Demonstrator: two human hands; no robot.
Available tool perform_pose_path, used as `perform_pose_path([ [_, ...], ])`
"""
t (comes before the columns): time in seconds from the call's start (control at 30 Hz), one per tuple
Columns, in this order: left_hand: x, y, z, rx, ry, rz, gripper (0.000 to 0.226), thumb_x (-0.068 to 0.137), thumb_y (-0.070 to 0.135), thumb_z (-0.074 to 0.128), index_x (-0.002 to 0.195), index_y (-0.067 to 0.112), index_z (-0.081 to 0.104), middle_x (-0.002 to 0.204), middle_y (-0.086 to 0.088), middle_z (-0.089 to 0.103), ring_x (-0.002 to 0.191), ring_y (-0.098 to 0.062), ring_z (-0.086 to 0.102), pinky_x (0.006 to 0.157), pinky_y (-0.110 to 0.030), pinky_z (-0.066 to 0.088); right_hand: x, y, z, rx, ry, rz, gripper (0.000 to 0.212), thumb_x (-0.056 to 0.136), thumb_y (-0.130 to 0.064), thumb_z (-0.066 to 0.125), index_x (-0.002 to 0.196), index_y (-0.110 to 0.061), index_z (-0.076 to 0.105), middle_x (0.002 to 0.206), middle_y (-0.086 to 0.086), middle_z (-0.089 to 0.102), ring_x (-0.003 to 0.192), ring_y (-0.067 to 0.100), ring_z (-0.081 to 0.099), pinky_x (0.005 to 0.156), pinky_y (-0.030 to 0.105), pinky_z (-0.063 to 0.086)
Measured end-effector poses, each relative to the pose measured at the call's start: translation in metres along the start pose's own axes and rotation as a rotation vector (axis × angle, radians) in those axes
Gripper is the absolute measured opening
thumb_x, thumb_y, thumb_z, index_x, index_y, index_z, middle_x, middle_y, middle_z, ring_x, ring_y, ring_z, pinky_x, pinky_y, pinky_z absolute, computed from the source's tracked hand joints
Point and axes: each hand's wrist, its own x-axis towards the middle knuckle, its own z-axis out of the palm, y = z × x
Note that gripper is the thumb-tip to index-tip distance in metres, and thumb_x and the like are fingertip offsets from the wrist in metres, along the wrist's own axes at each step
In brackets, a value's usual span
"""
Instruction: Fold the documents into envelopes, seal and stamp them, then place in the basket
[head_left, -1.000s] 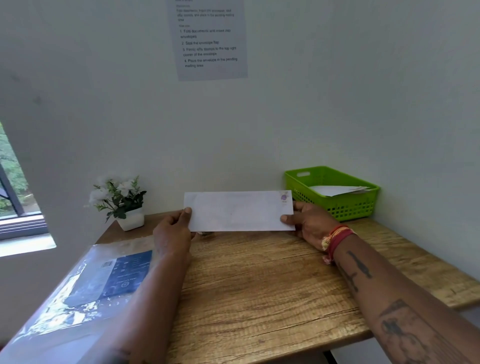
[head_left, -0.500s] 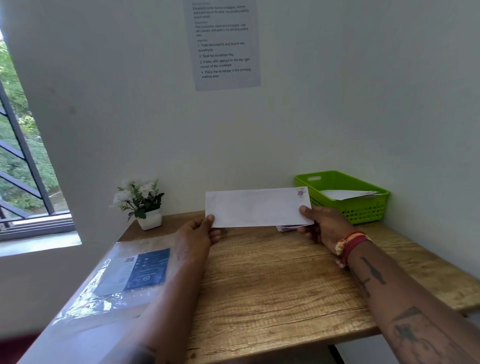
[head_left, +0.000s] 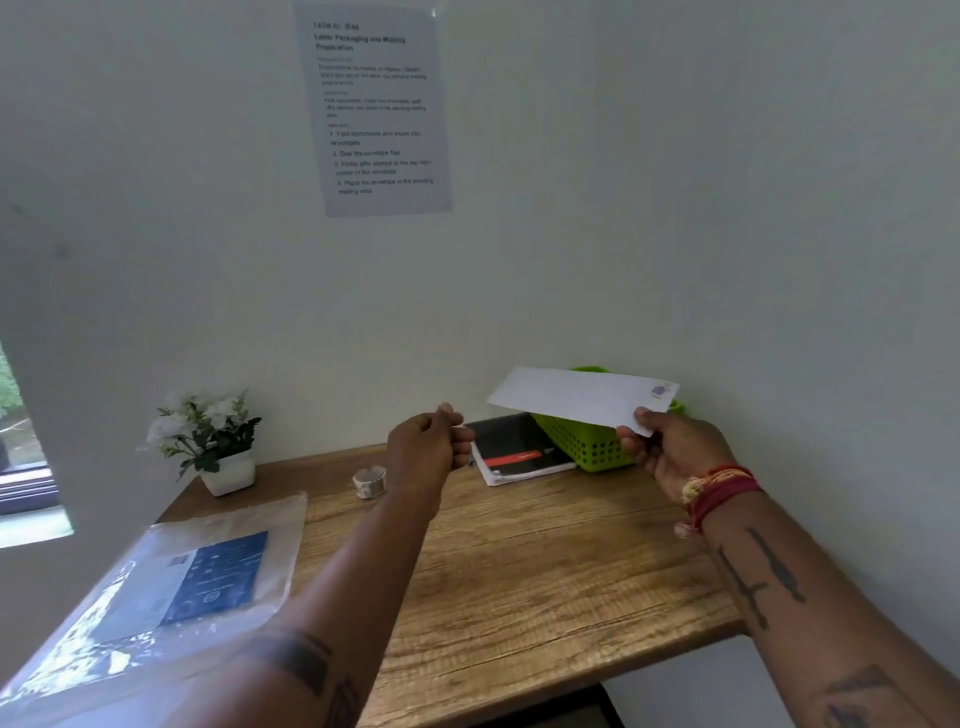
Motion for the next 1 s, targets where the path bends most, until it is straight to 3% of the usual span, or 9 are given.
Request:
perform_pose_path([
  [0.23, -0.017, -0.025, 0.050, 0.033, -0.175, -0.067, 0.032, 0.105, 0.027, 0.053, 0.100, -0.002, 0.067, 0.068, -0.010, 0.066, 0.057, -0.017, 0.057, 0.052, -0.027, 0.047, 0.002, -0.019, -0.018, 0.144, 0.119, -0.062, 0.033, 0.098, 0.003, 0.056, 0.130, 0.007, 0.047, 0.100, 0.024, 0.065, 0.050, 0.022, 0.071, 0.046, 0.028, 0.059],
  [0.33, -0.022, -0.035, 0.049, 0.066, -0.203, -0.083, 0.031, 0.105, 0.028, 0.054, 0.100, 0.000, 0.067, 0.067, -0.009, 0.066, 0.057, -0.017, 0.057, 0.052, -0.027, 0.048, 0.009, -0.019, -0.018, 0.164, 0.141, -0.027, 0.040, 0.097, 0.005, 0.054, 0.135, 0.006, 0.045, 0.121, 0.028, 0.060, 0.074, 0.036, 0.072, 0.050, 0.034, 0.061],
  [0.4, -0.023, -0.039, 0.046, 0.085, -0.209, -0.094, 0.031, 0.106, 0.027, 0.052, 0.102, 0.000, 0.067, 0.066, -0.008, 0.065, 0.056, -0.015, 0.055, 0.052, -0.026, 0.046, 0.013, -0.020, -0.015, 0.165, 0.128, 0.004, 0.028, 0.097, 0.003, 0.052, 0.125, 0.005, 0.050, 0.125, 0.028, 0.058, 0.089, 0.041, 0.069, 0.053, 0.039, 0.062],
  [0.47, -0.022, -0.041, 0.042, 0.100, -0.209, -0.108, 0.029, 0.106, 0.026, 0.052, 0.102, 0.001, 0.067, 0.068, -0.009, 0.066, 0.057, -0.015, 0.056, 0.054, -0.026, 0.046, 0.014, -0.021, -0.009, 0.145, 0.103, 0.028, 0.012, 0.099, -0.003, 0.049, 0.108, 0.003, 0.052, 0.114, 0.027, 0.063, 0.091, 0.039, 0.069, 0.054, 0.042, 0.063],
  [0.53, -0.024, -0.038, 0.040, 0.135, -0.237, -0.101, 0.027, 0.106, 0.024, 0.052, 0.103, 0.003, 0.068, 0.072, -0.010, 0.068, 0.059, -0.015, 0.057, 0.056, -0.027, 0.048, 0.016, -0.020, -0.003, 0.110, 0.092, 0.036, 0.013, 0.100, -0.008, 0.047, 0.106, 0.002, 0.053, 0.101, 0.026, 0.067, 0.088, 0.038, 0.071, 0.052, 0.041, 0.062],
  [0.63, -0.027, -0.032, 0.039, 0.215, -0.296, -0.059, 0.025, 0.106, 0.022, 0.050, 0.102, 0.005, 0.069, 0.080, -0.012, 0.071, 0.062, -0.017, 0.060, 0.059, -0.029, 0.052, 0.022, -0.012, 0.007, -0.058, 0.057, 0.018, 0.019, 0.105, -0.014, 0.047, 0.112, 0.001, 0.056, 0.075, 0.021, 0.071, 0.065, 0.028, 0.073, 0.045, 0.033, 0.059],
  [0.73, -0.027, -0.029, 0.042, 0.259, -0.317, -0.022, 0.025, 0.105, 0.024, 0.051, 0.100, 0.009, 0.070, 0.082, -0.012, 0.073, 0.063, -0.018, 0.062, 0.062, -0.030, 0.054, 0.026, -0.003, 0.014, -0.313, 0.017, 0.016, 0.039, 0.105, -0.033, 0.051, 0.089, 0.001, 0.064, 0.052, 0.007, 0.068, 0.041, 0.014, 0.064, 0.037, 0.022, 0.051],
  [0.83, -0.025, -0.026, 0.046, 0.269, -0.326, -0.014, 0.027, 0.105, 0.025, 0.050, 0.099, 0.008, 0.070, 0.083, -0.013, 0.074, 0.064, -0.018, 0.062, 0.062, -0.032, 0.053, 0.026, 0.006, 0.019, -0.413, 0.029, -0.017, 0.048, 0.099, -0.044, 0.058, 0.075, -0.003, 0.062, 0.047, 0.004, 0.063, 0.038, 0.013, 0.057, 0.033, 0.020, 0.044],
  [1.0, -0.026, -0.018, 0.045, 0.295, -0.289, 0.010, 0.025, 0.105, 0.025, 0.051, 0.100, 0.009, 0.070, 0.083, -0.011, 0.075, 0.064, -0.016, 0.064, 0.064, -0.032, 0.053, 0.006, 0.019, 0.030, -0.434, -0.001, -0.047, 0.051, 0.104, -0.043, 0.049, 0.074, -0.004, 0.059, 0.045, 0.004, 0.057, 0.031, 0.010, 0.052, 0.033, 0.017, 0.041],
])
